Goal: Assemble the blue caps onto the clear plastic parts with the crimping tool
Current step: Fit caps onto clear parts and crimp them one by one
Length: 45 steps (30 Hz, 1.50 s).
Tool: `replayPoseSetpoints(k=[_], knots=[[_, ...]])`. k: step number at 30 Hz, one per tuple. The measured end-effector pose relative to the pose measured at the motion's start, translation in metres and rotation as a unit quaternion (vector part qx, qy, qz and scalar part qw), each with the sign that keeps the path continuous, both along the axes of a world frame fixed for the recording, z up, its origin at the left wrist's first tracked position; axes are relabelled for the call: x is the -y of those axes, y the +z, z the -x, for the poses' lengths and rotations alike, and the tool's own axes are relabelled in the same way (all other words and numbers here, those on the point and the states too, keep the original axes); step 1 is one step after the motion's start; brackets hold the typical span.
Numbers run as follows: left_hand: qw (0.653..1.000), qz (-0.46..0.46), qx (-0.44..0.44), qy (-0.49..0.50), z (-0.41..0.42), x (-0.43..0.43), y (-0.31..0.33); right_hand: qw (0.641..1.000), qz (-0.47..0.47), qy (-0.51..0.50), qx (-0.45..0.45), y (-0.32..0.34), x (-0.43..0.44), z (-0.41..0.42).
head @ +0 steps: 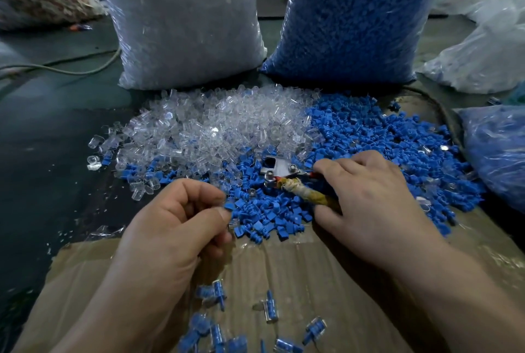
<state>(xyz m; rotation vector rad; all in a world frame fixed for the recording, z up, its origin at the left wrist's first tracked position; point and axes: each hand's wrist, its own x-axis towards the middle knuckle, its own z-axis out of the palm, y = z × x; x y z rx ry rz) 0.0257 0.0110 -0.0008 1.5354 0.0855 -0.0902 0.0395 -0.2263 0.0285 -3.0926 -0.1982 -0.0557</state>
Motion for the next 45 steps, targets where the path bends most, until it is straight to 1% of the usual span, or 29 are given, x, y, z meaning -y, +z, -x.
replayPoseSetpoints(k=[2,4,6,8,12,15,19,22,28,31,33,37,42,45], knots=[[1.0,0.01,-0.002,0.0,0.001,0.0,0.002,1.0,-0.019,-0.012,0.017,0.002,0.0,0.0],[1.0,-0.007,0.012,-0.005,0.001,-0.001,0.0,0.996,-0.065,-0.019,0.05,0.005,0.001,0.001],[0.999,-0.027,0.028,-0.006,0.0,-0.003,-0.003,0.988,-0.125,-0.006,0.087,0.009,0.002,0.006],[0.998,-0.038,0.04,-0.007,-0.001,-0.005,-0.004,0.983,-0.154,0.019,0.103,0.012,-0.001,0.012],[0.998,-0.047,0.046,-0.006,-0.002,-0.006,-0.009,0.985,-0.13,0.059,0.095,0.011,-0.006,0.018],[0.997,-0.062,0.052,-0.001,-0.004,-0.006,-0.012,0.988,-0.127,0.052,0.067,0.009,-0.005,0.014],[0.996,-0.073,0.054,-0.004,-0.005,-0.008,-0.015,0.984,-0.127,0.053,0.11,0.01,-0.004,0.012],[0.995,-0.079,0.058,-0.007,-0.005,-0.008,-0.013,0.977,-0.141,0.085,0.138,0.012,-0.005,0.016],[0.993,-0.087,0.073,-0.008,-0.004,-0.005,-0.008,0.973,-0.13,0.163,0.1,0.014,-0.009,0.022],[0.994,-0.071,0.078,-0.011,-0.002,-0.003,-0.002,0.975,-0.116,0.17,0.083,0.014,-0.01,0.024],[0.993,-0.075,0.089,-0.022,-0.002,-0.004,-0.001,0.975,-0.117,0.172,0.075,0.015,-0.011,0.024],[0.991,-0.074,0.111,-0.011,-0.003,-0.005,-0.003,0.976,-0.107,0.176,0.074,0.017,-0.01,0.024],[0.984,-0.1,0.145,-0.01,-0.002,-0.008,-0.002,0.977,-0.097,0.179,0.066,0.017,-0.01,0.024],[0.979,-0.111,0.169,-0.016,0.0,-0.009,0.0,0.977,-0.068,0.181,0.086,0.017,-0.011,0.023]])
